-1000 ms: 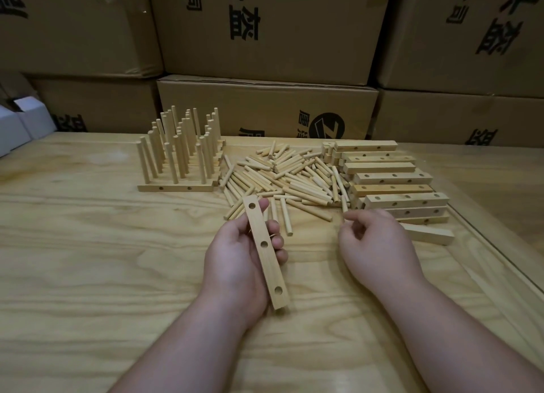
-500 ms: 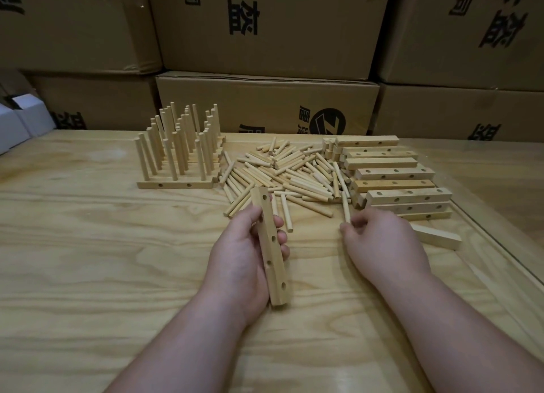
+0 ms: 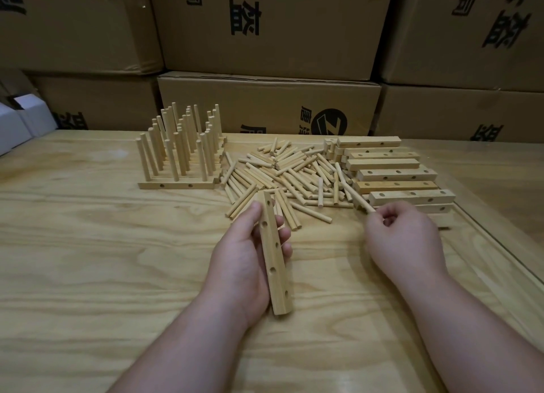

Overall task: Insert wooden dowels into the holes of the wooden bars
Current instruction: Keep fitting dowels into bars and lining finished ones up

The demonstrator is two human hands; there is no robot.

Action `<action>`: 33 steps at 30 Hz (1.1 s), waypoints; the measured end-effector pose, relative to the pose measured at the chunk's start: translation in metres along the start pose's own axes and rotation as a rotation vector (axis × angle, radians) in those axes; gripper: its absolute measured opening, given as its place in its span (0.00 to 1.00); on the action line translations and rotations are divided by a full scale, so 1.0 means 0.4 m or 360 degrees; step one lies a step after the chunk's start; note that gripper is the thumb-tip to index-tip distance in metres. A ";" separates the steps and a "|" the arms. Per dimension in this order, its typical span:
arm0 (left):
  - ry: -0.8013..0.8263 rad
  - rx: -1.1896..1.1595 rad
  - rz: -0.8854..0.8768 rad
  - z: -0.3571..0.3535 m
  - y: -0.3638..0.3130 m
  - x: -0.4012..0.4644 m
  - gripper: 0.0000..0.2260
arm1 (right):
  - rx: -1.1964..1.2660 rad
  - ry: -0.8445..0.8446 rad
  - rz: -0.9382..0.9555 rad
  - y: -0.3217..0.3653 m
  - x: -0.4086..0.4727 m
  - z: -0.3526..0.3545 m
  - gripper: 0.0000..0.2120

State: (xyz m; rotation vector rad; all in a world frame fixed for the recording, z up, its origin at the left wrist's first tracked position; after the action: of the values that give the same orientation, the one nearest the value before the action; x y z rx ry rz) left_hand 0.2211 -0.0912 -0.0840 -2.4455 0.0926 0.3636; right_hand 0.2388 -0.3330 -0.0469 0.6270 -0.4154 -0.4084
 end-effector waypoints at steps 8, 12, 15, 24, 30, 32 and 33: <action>-0.0003 0.0006 0.0022 0.003 0.004 0.002 0.16 | 0.0135 -0.0010 0.0063 0.016 -0.014 0.007 0.05; -0.0031 0.0001 0.0009 0.007 0.005 0.004 0.13 | 0.0437 0.0034 0.0430 0.077 -0.043 0.004 0.05; -0.0028 0.0005 0.0006 0.007 0.006 0.006 0.12 | 0.0463 0.0011 0.0718 0.120 -0.072 0.009 0.06; -0.0002 0.0031 -0.0019 0.011 0.008 0.014 0.09 | 0.0415 0.0073 0.1048 0.170 -0.107 0.003 0.08; 0.0059 0.0100 -0.0070 0.007 0.005 0.015 0.10 | 0.0475 -0.0015 0.1065 0.169 -0.101 0.014 0.08; 0.0086 0.0116 -0.0074 0.004 0.005 0.015 0.10 | 0.0505 -0.0039 0.1085 0.173 -0.103 0.020 0.09; 0.0094 0.0121 -0.0075 0.004 0.005 0.016 0.10 | 0.0520 -0.0044 0.1094 0.175 -0.104 0.022 0.09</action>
State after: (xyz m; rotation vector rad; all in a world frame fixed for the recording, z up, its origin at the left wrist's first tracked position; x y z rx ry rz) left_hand 0.2264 -0.0918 -0.0881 -2.3792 0.0725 0.2622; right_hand 0.2161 -0.2656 -0.0063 0.7498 -0.6985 0.3134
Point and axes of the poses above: each hand's wrist, its own x-axis towards the middle knuckle, its own z-axis out of the back of the hand, y = z × x, the point moved 9 cm from there along x, towards the middle knuckle, and after that the axes turned 7 degrees about -x, right-handed, at the moved point
